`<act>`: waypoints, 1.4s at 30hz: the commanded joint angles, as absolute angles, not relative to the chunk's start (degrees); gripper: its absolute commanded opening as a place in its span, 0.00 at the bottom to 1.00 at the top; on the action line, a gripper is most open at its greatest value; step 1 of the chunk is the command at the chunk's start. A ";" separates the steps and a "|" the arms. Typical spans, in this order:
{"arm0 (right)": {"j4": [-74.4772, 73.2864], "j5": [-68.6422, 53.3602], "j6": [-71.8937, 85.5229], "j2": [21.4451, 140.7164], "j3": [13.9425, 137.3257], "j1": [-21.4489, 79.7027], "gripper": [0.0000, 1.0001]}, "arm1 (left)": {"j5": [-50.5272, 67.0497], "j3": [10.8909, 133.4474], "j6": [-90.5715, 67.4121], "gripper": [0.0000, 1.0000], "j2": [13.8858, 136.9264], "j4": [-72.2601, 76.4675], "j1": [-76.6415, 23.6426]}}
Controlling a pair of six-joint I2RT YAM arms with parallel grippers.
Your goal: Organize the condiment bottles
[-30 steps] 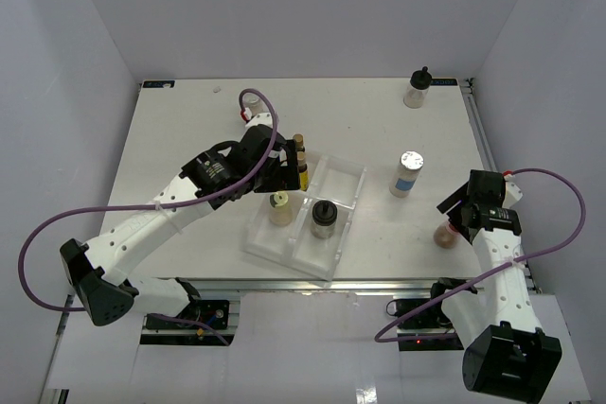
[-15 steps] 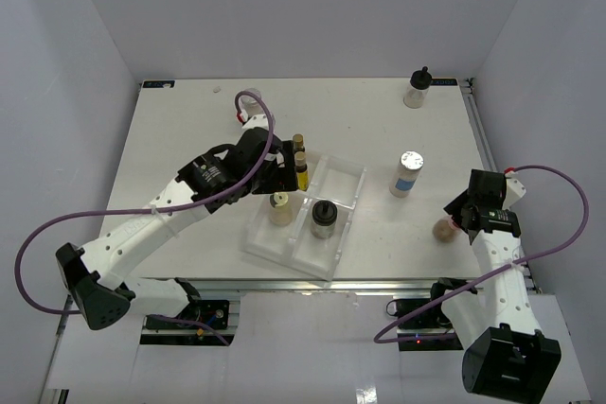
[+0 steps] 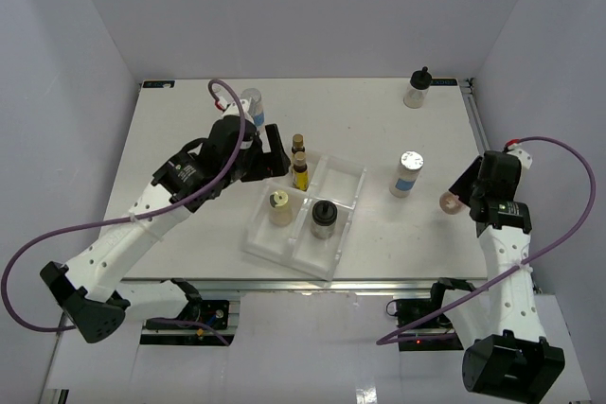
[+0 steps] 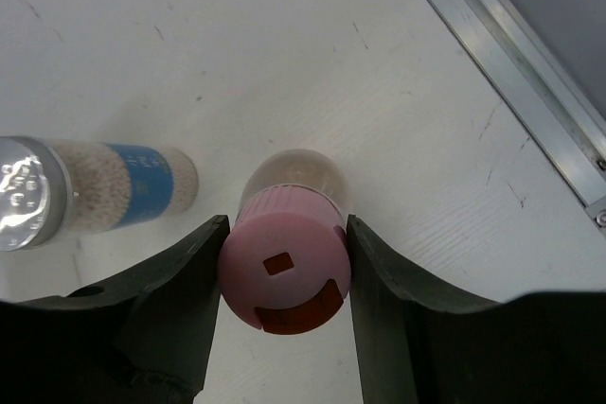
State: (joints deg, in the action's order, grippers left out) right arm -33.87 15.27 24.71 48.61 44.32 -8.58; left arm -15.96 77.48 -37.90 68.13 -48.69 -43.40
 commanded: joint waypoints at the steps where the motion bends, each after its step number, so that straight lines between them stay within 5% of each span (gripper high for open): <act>1: -31.31 12.01 18.75 48.75 53.61 -8.15 0.08 | -5.00 79.76 -35.65 0.98 69.66 -45.01 -36.61; 13: -39.14 -5.49 12.22 60.77 83.42 -3.62 0.08 | 10.17 69.03 -33.12 0.98 66.72 -41.40 -16.60; 28: -41.47 3.34 10.34 71.50 94.29 40.82 0.08 | 18.74 63.81 -28.13 0.98 62.58 -43.45 5.33; 42: -36.50 12.85 11.52 83.45 94.34 69.24 0.08 | 19.23 61.62 -26.78 0.98 58.94 -44.49 11.71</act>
State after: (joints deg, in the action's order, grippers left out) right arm -40.46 8.57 11.55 82.25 92.25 64.73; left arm 17.89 62.17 -27.87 61.27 -43.77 10.64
